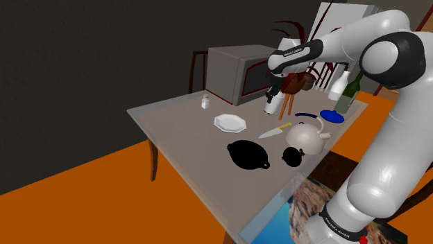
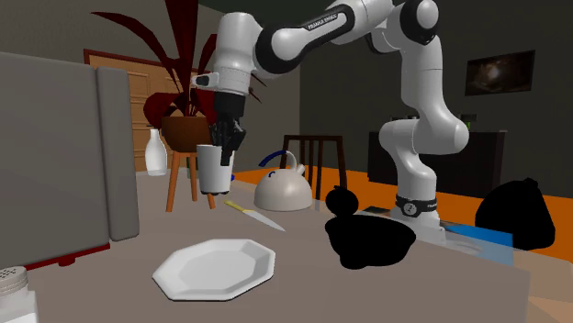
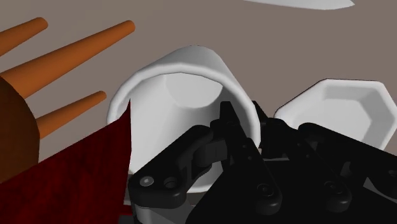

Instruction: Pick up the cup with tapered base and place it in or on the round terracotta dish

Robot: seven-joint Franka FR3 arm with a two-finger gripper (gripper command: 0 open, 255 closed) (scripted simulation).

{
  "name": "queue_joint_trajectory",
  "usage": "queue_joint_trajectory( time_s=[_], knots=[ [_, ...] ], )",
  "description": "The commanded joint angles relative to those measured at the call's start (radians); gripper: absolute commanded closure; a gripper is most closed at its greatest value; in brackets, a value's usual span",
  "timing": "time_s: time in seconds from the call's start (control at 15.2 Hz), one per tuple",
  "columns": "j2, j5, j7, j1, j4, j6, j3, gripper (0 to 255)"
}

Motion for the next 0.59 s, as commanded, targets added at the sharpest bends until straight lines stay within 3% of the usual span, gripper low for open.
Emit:
queue_joint_trajectory(
  time_s=[0.0,0.4,0.53],
  knots=[
    [-0.011,-0.006,0.005,0.002,0.016,-0.026,0.001,255],
    [-0.034,-0.017,0.01,0.005,0.072,-0.103,0.001,255],
    [-0.099,-0.055,0.067,0.03,0.007,-0.1,0.019,255]
  ],
)
